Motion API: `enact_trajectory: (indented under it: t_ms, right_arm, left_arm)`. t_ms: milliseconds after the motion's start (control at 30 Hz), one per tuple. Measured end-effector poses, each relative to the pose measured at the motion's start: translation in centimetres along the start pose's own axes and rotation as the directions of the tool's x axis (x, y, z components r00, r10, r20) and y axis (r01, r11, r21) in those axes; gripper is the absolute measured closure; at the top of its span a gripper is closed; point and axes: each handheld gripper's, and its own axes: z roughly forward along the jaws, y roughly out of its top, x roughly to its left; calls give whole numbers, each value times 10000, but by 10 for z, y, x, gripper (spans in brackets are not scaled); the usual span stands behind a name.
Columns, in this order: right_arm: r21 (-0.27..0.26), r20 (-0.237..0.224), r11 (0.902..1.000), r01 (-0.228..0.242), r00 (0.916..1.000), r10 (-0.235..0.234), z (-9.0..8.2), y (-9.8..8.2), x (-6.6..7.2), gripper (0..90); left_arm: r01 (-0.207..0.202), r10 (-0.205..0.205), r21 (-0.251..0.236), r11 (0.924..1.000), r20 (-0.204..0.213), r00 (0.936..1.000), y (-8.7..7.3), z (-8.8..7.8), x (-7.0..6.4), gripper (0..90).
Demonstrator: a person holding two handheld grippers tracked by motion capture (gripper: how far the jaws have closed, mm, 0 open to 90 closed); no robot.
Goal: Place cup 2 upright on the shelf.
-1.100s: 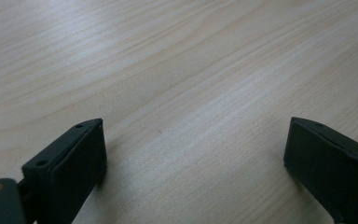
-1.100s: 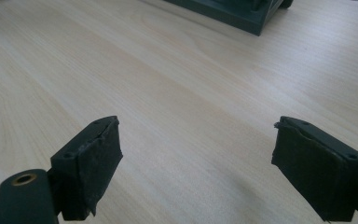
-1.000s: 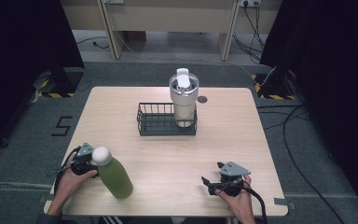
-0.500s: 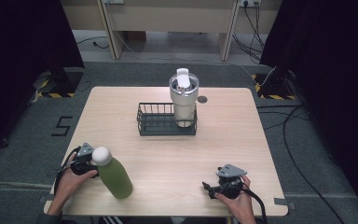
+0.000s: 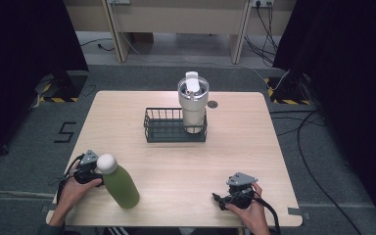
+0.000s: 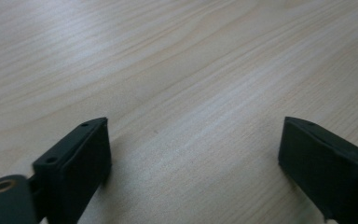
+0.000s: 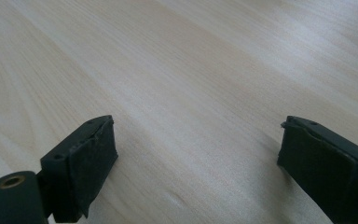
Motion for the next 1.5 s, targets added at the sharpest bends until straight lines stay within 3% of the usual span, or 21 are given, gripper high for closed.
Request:
enact_trajectory:
  t_ms: [200,367,533,1100,1367,1500]
  right_arm:
    - [30,-16,10000,0,10000,0,0,0,0,105]
    - [48,-59,10000,75,10000,-75,0,0,0,95]
    - [74,-93,9999,121,9999,-120,1,1,0,84]
    - [81,-108,9999,136,9999,-135,1,1,0,80]
    - [81,-107,9999,139,9998,-138,1,1,0,78]
    - [92,-103,9999,123,9999,-122,1,1,0,76]
  left_arm:
    - [-38,42,-218,9998,182,9998,-2,-3,0,150]
    - [285,-275,-535,9982,193,9994,-6,-8,3,150]
    - [271,-257,-645,9976,223,9994,-10,-14,2,150]
    - [319,-300,-1324,9907,162,9994,-30,-46,-19,150]
    - [376,-389,-1466,9885,-59,9992,-40,-59,-20,150]
    - [447,-474,-1764,9833,-116,9988,-44,-69,-23,150]
